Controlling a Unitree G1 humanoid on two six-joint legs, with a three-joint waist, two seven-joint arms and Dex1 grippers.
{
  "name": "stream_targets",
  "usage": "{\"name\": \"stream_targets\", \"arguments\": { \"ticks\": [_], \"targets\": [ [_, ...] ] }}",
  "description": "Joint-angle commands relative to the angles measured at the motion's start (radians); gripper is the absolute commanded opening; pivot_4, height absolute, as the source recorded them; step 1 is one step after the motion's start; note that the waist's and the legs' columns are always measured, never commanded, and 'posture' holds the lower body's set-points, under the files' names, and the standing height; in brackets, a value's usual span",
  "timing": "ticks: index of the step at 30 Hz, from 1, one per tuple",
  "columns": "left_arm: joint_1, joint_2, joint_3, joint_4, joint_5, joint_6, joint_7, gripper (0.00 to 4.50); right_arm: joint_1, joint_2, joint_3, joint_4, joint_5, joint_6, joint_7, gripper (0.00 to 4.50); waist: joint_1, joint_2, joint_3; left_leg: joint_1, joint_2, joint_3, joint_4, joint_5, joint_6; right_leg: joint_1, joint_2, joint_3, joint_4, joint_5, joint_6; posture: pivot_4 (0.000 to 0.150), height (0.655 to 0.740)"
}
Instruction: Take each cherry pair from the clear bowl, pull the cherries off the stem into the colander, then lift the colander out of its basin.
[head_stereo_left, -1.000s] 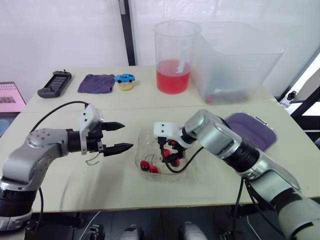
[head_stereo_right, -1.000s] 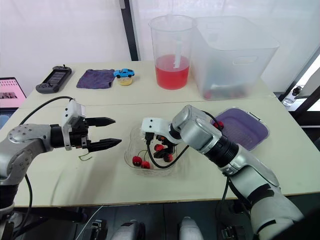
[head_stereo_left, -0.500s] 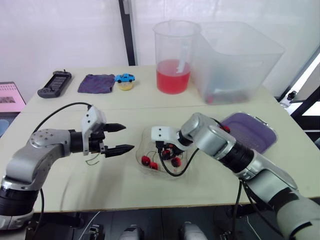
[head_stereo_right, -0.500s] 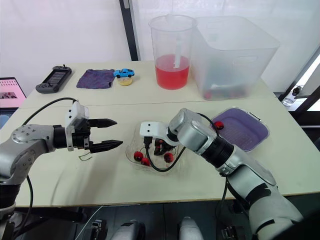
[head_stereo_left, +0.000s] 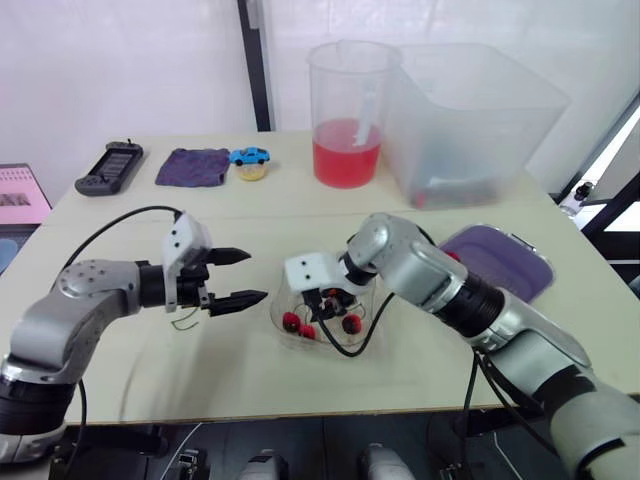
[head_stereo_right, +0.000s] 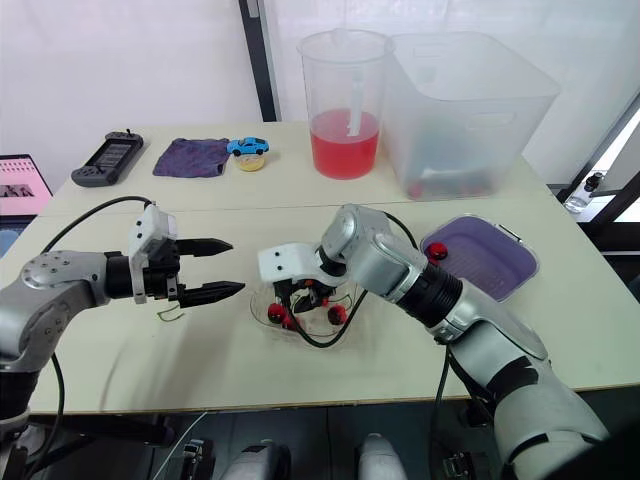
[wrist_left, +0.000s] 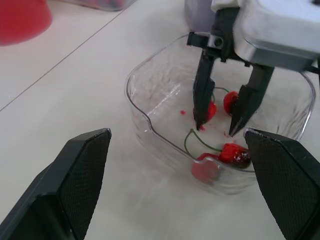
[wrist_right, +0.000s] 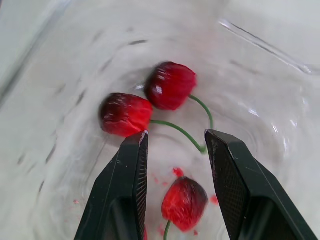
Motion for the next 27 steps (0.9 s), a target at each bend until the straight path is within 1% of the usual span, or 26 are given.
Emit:
{"name": "stream_targets", "arguments": {
  "ticks": [1,3,6,8,14,20,22,24,27],
  "targets": [
    [-0.004,0.011,0.035,-0.029,-0.008,-0.017,0.004,4.5,-0.012,0.029,-0.074,-0.066,0.017,0.223,-0.075,1.87,0.0,0.0,0.0,0.0,0.0,0.0,0.0,0.0,0.0,0.0,0.0,0.0,0.0,0.0,0.0,0.15,0.7337],
    [-0.007,0.011,0.031,-0.025,-0.005,-0.021,0.003,4.5,-0.023,0.034,-0.082,-0.084,0.017,0.317,-0.113,1.87,-0.001,0.0,0.0,0.0,0.0,0.0,0.0,0.0,0.0,0.0,0.0,0.0,0.0,0.0,0.0,0.15,0.7337],
    [-0.022,0.009,0.023,-0.016,-0.004,-0.024,-0.001,4.5,-0.055,-0.004,-0.03,-0.122,0.044,0.482,-0.12,1.87,0.001,0.0,0.0,0.0,0.0,0.0,0.0,0.0,0.0,0.0,0.0,0.0,0.0,0.0,0.0,0.15,0.7337],
    [-0.03,0.008,0.02,-0.012,-0.004,-0.025,-0.004,4.5,-0.066,-0.009,-0.017,-0.126,0.066,0.555,-0.143,1.87,0.0,0.0,0.0,0.0,0.0,0.0,0.0,0.0,0.0,0.0,0.0,0.0,0.0,0.0,0.0,0.15,0.7337],
    [-0.035,0.009,0.015,-0.008,0.0,-0.029,-0.013,4.5,-0.07,0.012,0.014,-0.106,0.126,0.626,-0.23,1.87,-0.002,0.0,0.0,0.0,0.0,0.0,0.0,0.0,0.0,-0.001,0.0,0.0,0.0,0.0,0.0,0.15,0.7337],
    [-0.04,0.009,0.012,-0.005,0.003,-0.029,-0.01,4.5,-0.064,0.019,0.025,-0.077,0.177,0.621,-0.295,1.87,-0.001,0.0,0.0,0.0,0.0,0.0,0.0,0.0,0.0,-0.001,0.0,0.0,0.0,0.0,0.0,0.15,0.7337],
    [-0.041,0.008,0.012,-0.005,0.003,-0.029,-0.009,4.5,-0.063,0.017,0.031,-0.071,0.189,0.62,-0.313,1.37,-0.001,0.0,0.0,0.0,0.0,0.0,0.0,0.0,0.0,-0.001,0.0,0.0,0.0,0.0,0.0,0.15,0.7337],
    [-0.039,0.008,0.014,-0.006,0.003,-0.03,-0.008,4.5,-0.068,0.004,0.052,-0.077,0.201,0.607,-0.318,0.71,-0.002,0.0,0.0,0.0,0.0,0.0,0.0,0.0,0.0,-0.001,0.0,0.0,0.0,0.0,0.0,0.15,0.7337],
    [-0.039,0.008,0.015,-0.006,0.003,-0.029,-0.007,4.5,-0.075,-0.004,0.059,-0.083,0.216,0.591,-0.327,0.71,-0.001,0.0,0.0,0.0,0.0,0.0,0.0,0.0,0.0,-0.001,0.0,0.0,0.0,0.0,0.0,0.15,0.7337]
  ]
}}
